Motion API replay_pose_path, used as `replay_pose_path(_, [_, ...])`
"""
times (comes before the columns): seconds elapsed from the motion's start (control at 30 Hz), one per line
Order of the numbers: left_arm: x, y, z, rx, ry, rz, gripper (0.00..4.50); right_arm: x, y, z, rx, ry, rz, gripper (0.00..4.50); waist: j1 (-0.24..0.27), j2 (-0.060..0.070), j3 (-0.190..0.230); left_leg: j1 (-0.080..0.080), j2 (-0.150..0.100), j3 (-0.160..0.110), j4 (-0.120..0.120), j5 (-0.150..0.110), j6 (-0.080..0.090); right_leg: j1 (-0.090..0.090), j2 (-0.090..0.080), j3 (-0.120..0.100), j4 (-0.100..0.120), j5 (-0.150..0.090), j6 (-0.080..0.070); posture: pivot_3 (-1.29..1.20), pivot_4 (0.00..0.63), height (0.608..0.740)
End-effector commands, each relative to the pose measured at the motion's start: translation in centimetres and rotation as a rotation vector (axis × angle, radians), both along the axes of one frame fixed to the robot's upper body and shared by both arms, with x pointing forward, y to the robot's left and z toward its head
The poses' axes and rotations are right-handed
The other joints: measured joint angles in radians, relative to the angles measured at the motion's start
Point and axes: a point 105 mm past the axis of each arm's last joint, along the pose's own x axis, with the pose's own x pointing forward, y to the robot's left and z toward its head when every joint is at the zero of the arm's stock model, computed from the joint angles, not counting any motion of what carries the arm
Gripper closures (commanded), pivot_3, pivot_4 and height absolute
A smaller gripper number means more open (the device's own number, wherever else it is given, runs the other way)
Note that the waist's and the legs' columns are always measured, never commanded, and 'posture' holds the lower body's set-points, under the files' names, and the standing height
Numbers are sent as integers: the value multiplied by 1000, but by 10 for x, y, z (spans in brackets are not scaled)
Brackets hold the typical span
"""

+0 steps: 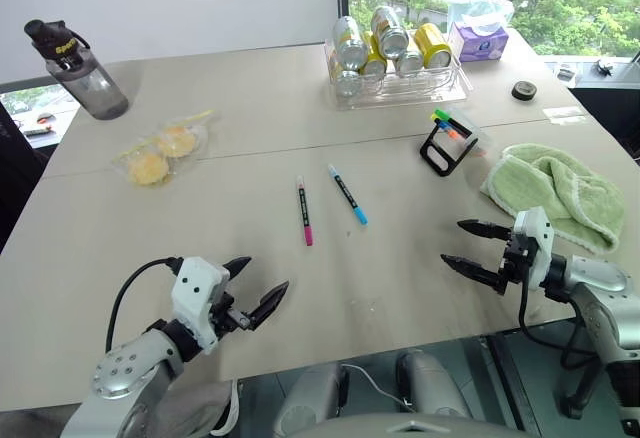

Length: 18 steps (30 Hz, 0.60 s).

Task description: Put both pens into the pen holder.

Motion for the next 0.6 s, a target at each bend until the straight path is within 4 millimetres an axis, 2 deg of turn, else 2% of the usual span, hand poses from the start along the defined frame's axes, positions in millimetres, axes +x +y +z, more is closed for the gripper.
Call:
replay_pose_path(0.03, [1, -4, 9, -2, -40, -18, 0, -1, 0, 7, -10, -33, 17, 98, 0, 0, 0, 0, 0, 0, 0, 0, 0, 0, 0, 0, 0, 0, 0, 0, 150, 739])
replay_pose_path(0.6, [6, -9, 14, -66, -47, 19, 0, -4, -1, 9, -7, -30, 28, 98, 0, 0, 0, 0, 0, 0, 0, 0, 0, 0, 0, 0, 0, 0, 0, 0, 150, 739])
